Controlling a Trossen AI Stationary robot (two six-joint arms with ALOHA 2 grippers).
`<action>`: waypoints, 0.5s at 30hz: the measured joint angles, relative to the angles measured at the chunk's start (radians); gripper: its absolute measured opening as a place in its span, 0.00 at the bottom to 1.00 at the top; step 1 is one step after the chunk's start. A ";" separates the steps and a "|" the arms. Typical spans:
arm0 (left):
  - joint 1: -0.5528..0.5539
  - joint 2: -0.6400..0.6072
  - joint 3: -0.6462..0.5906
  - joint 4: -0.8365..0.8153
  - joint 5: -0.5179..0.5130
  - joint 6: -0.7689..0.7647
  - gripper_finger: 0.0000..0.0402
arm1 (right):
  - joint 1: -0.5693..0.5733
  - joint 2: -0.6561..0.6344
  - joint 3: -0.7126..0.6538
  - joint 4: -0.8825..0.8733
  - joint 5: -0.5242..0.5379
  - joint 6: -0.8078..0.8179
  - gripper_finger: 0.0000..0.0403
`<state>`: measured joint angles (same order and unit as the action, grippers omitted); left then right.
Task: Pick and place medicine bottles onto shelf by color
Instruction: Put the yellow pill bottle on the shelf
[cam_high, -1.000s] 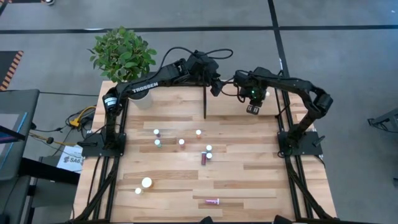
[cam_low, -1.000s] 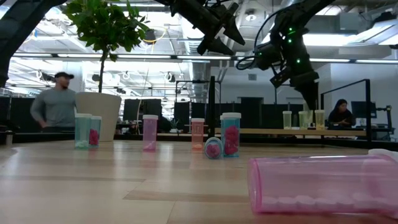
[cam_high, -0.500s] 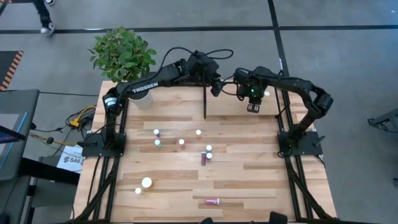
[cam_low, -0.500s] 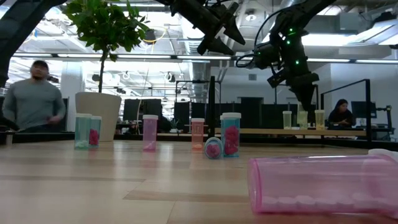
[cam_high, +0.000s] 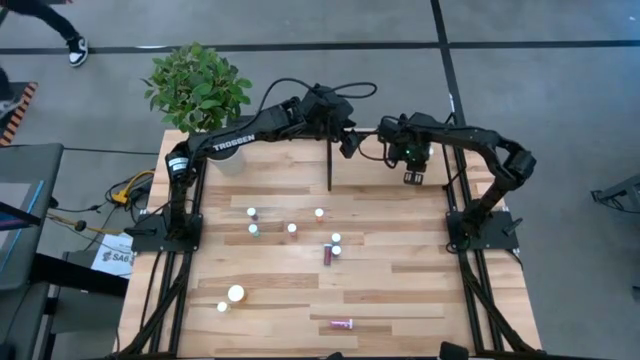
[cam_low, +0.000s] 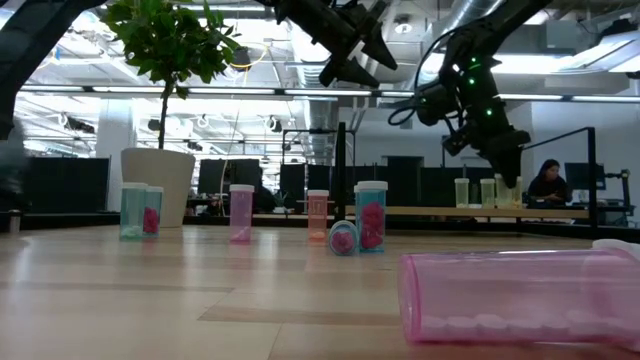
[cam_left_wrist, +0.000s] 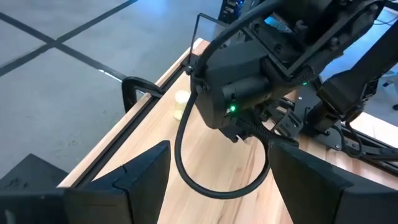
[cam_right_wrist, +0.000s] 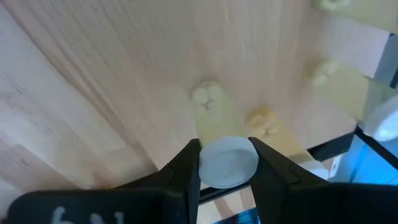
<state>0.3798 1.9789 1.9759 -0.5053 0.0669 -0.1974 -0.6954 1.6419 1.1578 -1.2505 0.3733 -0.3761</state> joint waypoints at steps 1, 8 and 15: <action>0.000 0.000 0.000 0.000 0.000 0.000 0.64 | 0.000 0.000 0.000 0.001 0.000 0.001 0.31; 0.000 0.000 0.000 0.000 0.000 -0.003 0.64 | 0.000 0.000 0.000 0.005 -0.002 0.002 0.33; 0.000 0.000 0.000 0.000 0.000 -0.024 0.64 | 0.000 0.000 -0.001 0.003 -0.003 0.035 0.40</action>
<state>0.3801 1.9789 1.9759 -0.5053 0.0673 -0.2218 -0.6956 1.6417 1.1572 -1.2476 0.3706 -0.3408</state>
